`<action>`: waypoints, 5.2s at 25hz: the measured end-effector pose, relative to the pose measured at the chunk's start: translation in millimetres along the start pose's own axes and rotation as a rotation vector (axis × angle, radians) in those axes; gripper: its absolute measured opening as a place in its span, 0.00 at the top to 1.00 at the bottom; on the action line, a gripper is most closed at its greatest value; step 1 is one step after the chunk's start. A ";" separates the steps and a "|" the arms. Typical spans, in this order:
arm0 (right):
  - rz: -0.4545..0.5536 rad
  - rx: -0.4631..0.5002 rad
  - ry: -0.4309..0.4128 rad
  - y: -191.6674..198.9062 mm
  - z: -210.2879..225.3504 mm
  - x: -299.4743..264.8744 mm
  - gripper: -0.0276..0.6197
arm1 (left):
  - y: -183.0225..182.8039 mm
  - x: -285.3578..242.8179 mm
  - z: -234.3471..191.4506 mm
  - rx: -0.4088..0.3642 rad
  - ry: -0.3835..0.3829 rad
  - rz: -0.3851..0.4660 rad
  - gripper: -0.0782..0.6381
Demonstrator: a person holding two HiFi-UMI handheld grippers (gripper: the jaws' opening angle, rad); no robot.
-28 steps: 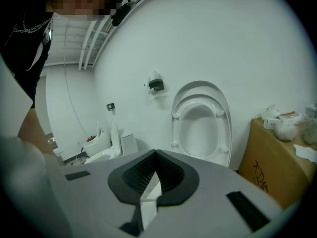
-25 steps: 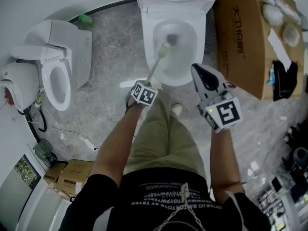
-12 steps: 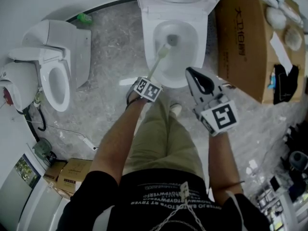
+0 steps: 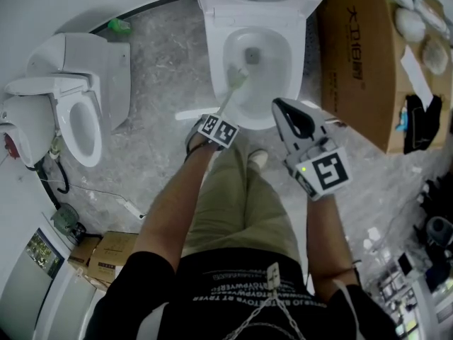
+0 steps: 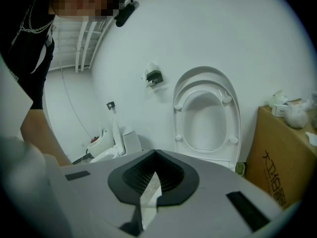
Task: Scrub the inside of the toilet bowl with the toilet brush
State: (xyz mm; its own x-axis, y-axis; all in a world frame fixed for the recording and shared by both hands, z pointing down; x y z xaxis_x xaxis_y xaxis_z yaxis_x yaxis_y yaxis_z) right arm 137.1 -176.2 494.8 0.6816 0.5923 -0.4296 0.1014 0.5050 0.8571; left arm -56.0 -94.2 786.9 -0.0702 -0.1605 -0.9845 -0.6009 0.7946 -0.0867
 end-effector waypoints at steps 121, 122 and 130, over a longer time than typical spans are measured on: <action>-0.085 -0.131 -0.117 22.6 38.7 33.8 0.95 | -66.9 -39.6 -14.9 0.176 0.001 -0.013 0.89; -0.088 -0.147 -0.108 24.6 40.8 34.2 0.95 | -70.6 -41.2 -15.7 0.173 -0.006 -0.019 0.89; -0.087 -0.158 -0.076 28.7 53.9 32.8 0.95 | -93.7 -48.2 -26.6 0.201 -0.006 -0.025 0.89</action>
State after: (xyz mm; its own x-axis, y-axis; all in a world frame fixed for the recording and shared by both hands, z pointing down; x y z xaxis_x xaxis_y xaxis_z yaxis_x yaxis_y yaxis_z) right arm 201.4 -176.1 520.6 0.7286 0.4961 -0.4723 0.0512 0.6481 0.7598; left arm -17.5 -176.5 846.5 -0.0523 -0.1787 -0.9825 -0.4310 0.8915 -0.1391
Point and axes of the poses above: the fingertips, and each gripper's own axes: x backward along the fingers, z to its right, y out of its underside, the point moved 8 cm from there along x, backward along the fingers
